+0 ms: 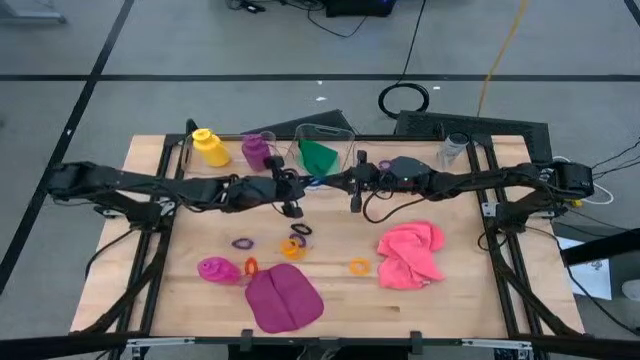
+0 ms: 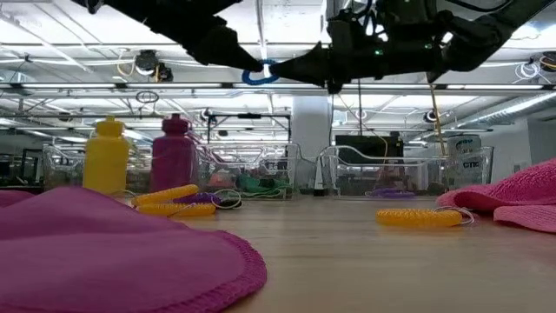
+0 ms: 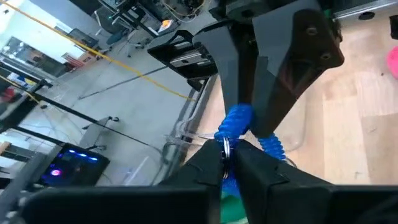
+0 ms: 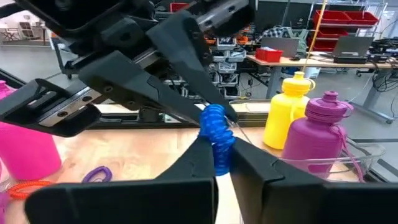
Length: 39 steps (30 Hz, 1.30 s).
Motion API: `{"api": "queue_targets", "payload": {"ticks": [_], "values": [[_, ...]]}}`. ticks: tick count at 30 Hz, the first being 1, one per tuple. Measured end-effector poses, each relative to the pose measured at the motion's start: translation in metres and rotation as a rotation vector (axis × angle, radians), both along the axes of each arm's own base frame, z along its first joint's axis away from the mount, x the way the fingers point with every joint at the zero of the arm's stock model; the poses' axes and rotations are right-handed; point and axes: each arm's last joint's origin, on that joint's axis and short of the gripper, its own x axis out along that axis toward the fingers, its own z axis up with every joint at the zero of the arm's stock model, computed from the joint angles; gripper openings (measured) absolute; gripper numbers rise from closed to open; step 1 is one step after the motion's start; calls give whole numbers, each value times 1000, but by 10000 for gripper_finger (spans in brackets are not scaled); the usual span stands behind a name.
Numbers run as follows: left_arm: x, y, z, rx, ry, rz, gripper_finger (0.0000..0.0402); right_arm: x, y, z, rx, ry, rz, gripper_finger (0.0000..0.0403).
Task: Pick & Place Sports Items
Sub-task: Put the blue spring keychain into the right transparent bin
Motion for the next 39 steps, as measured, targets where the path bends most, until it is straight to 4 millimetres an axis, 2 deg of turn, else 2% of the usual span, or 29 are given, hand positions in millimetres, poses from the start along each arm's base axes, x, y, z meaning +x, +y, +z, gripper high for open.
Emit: {"api": "queue_targets", "payload": {"ticks": [10,16,20,27,31,35,39], "values": [[1,8,3,-23,-28,-42,185,0,0,0,-4,-1,4,1],[-8,2,17,-1,-66,-74,245,-2,1,5,-9,-10,12,1],[-21,-5,30,-9,-91,-117,265,-8,1,7,-16,38,-9,1],[-47,-10,41,-61,-53,-116,278,-28,5,27,-12,73,-30,0],[-57,-12,39,-110,-12,-98,278,-44,3,37,-5,115,-192,0],[-66,-14,37,-174,30,-109,278,-60,0,38,-11,222,-409,0],[-67,-16,31,-236,76,-145,278,-74,-2,35,4,315,-585,0]]}}
